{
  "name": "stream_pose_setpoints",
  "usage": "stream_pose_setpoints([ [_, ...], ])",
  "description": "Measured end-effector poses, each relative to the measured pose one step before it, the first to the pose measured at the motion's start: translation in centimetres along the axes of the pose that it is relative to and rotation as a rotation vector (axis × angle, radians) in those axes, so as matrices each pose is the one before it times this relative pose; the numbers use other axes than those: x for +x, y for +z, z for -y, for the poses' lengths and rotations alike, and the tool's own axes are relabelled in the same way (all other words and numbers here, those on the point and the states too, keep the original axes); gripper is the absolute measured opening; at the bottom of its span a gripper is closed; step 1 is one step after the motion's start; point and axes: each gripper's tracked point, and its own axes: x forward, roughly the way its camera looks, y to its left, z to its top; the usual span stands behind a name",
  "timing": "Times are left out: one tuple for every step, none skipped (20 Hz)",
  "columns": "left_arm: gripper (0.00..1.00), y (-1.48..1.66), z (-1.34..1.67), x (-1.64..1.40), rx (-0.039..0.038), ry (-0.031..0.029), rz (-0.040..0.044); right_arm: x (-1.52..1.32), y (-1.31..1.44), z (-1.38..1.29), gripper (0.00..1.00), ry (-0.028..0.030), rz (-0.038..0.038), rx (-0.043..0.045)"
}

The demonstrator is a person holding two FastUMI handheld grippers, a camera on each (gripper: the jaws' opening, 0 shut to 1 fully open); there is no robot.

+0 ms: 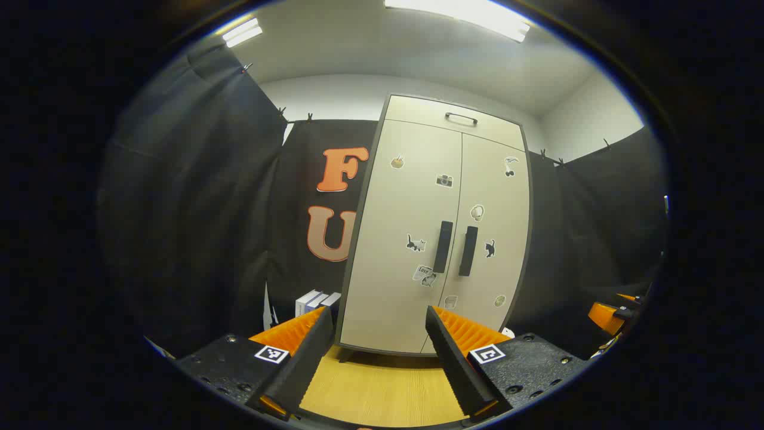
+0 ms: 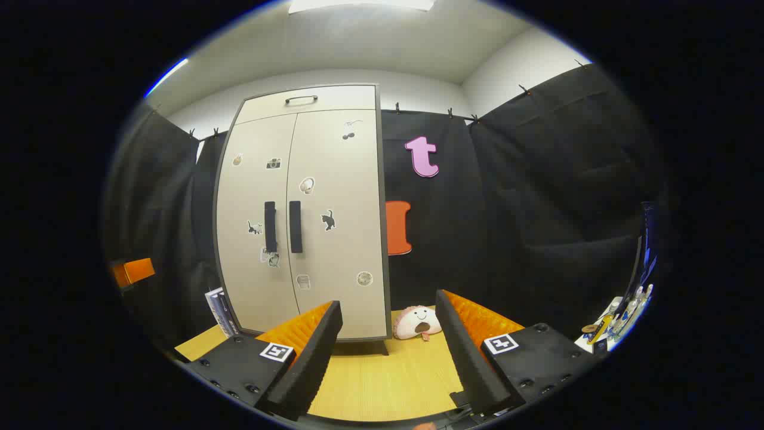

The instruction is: Open the right door of the double-door shoe cabinet with the right hand, and open the left door with the left hand.

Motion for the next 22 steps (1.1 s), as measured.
stream_pose_setpoints([
  [0.95,-0.036,0.194,-0.060,0.00288,-0.00586,-0.00276,-0.135,-0.004,0.016,0.92,-0.00073,-0.00016,-0.00370],
  [0.95,-0.133,0.096,0.030,0.00079,-0.00332,-0.00352,-0.132,-0.079,0.042,0.92,-0.00210,-0.00237,-0.00167],
  [0.95,-0.038,0.000,0.002,-0.00043,-0.00102,0.00292,-0.010,-0.050,-0.083,0.92,-0.00132,-0.00162,-0.00075],
  [0.95,-0.062,0.037,0.032,0.00130,0.00193,-0.00067,-0.080,-0.105,0.209,1.00,-0.00266,-0.00244,-0.00093],
  [0.95,-0.214,-0.067,0.029,0.00113,0.00154,-0.00468,-0.064,-0.118,0.184,1.00,-0.00379,-0.00345,-0.00023],
  [0.95,-0.159,0.067,0.034,0.00045,-0.00155,-0.00406,0.004,-0.006,-0.004,1.00,-0.00043,-0.00242,-0.00019],
  [0.95,-0.119,-0.069,0.027,-0.00010,0.00192,-0.00402,-0.020,-0.049,0.013,1.00,-0.00073,-0.00113,-0.00044],
  [0.95,-0.001,-0.082,-0.088,-0.00004,0.00208,-0.00165,-0.081,-0.079,0.094,1.00,-0.00014,0.00007,-0.00152],
  [0.95,-0.072,-0.031,0.025,0.00126,-0.00092,-0.00173,-0.051,-0.026,0.015,1.00,-0.00127,-0.00030,-0.00276],
  [0.95,-0.071,0.046,0.005,0.00272,-0.00316,-0.00115,-0.001,-0.075,0.002,1.00,-0.00182,-0.00162,-0.00244],
  [0.95,-0.126,0.078,0.029,0.00402,-0.00559,-0.00101,-0.030,-0.132,0.028,1.00,-0.00085,-0.00212,-0.00237],
  [0.95,-0.259,0.001,0.013,0.00548,-0.00163,-0.00303,0.030,-0.161,-0.066,1.00,-0.00009,-0.00425,-0.00189],
  [0.95,-0.198,-0.082,0.086,0.00474,0.00233,-0.00694,-0.039,-0.199,-0.077,0.92,0.00102,-0.00434,-0.00182],
  [0.95,-0.277,-0.040,0.062,0.00224,0.00066,-0.00682,-0.053,-0.096,0.046,0.92,0.00050,-0.00259,-0.00102],
  [0.95,-0.106,0.002,-0.015,-0.00116,-0.00156,-0.00359,-0.008,-0.042,0.041,0.92,-0.00222,0.00059,0.00018],
  [0.95,-0.074,0.044,0.074,-0.00203,-0.00073,-0.00024,-0.061,-0.023,0.053,1.00,-0.00195,0.00070,-0.00008],
  [0.95,0.060,-0.056,-0.067,-0.00108,-0.00006,0.00080,-0.051,-0.007,0.052,1.00,-0.00214,0.00034,0.00047],
  [0.95,-0.015,-0.058,0.062,0.00031,0.00084,0.00086,0.040,-0.034,-0.002,1.00,-0.00159,-0.00178,0.00082],
  [0.95,0.051,-0.017,0.063,0.00102,0.00094,0.00077,0.109,-0.088,-0.094,1.00,-0.00099,-0.00386,0.00136],
  [0.95,-0.112,-0.088,0.029,0.00079,0.00027,-0.00047,0.169,-0.120,-0.176,1.00,0.00225,-0.00375,0.00171],
  [0.95,-0.076,-0.052,0.038,0.00140,-0.00066,-0.00265,0.095,-0.047,-0.198,1.00,0.00349,-0.00194,0.00131],
  [0.92,-0.143,-0.022,0.109,0.00111,-0.00110,-0.00363,0.235,0.035,-0.289,0.92,0.00363,0.00120,0.00065],
])
